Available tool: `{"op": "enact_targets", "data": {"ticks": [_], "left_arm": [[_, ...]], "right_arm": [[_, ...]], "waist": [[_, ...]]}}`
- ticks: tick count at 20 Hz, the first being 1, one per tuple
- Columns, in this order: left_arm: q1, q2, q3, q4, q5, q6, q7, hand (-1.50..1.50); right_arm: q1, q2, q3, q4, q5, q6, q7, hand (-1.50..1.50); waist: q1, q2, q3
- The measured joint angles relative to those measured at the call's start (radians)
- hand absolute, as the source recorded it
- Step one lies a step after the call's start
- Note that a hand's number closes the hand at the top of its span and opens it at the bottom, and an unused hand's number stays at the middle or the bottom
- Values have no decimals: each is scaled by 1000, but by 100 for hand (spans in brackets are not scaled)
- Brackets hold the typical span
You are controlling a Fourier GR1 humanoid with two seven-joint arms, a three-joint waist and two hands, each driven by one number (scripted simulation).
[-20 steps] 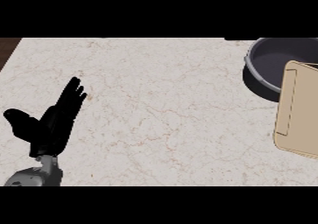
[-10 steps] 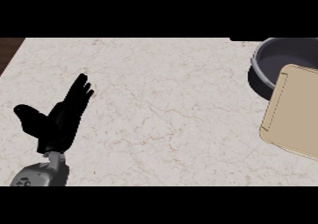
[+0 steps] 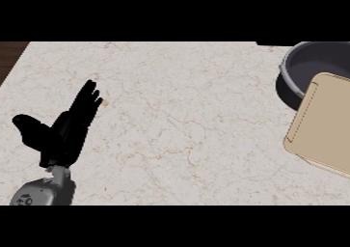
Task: Pick the lemon from the tray and place it in the pot
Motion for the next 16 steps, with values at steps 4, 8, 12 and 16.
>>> {"op": "enact_targets", "data": {"ticks": [4, 8, 12, 16], "left_arm": [[-14, -4, -1, 5, -2, -2, 10, 0], [0, -3, 1, 7, -4, -7, 0, 0], [-9, -11, -1, 19, -10, -6, -8, 0], [-5, -16, -4, 16, -16, -3, -11, 0]], "right_arm": [[-47, 40, 40, 132, 60, -43, -74, 150], [-82, 79, 7, 265, 38, -38, -88, -150], [-126, 124, -34, 386, 7, -35, -69, -150], [-145, 154, -101, 457, -55, -40, -97, -150]], "waist": [[1, 2, 0], [5, 4, 1], [10, 7, 1], [6, 6, 2]]}}
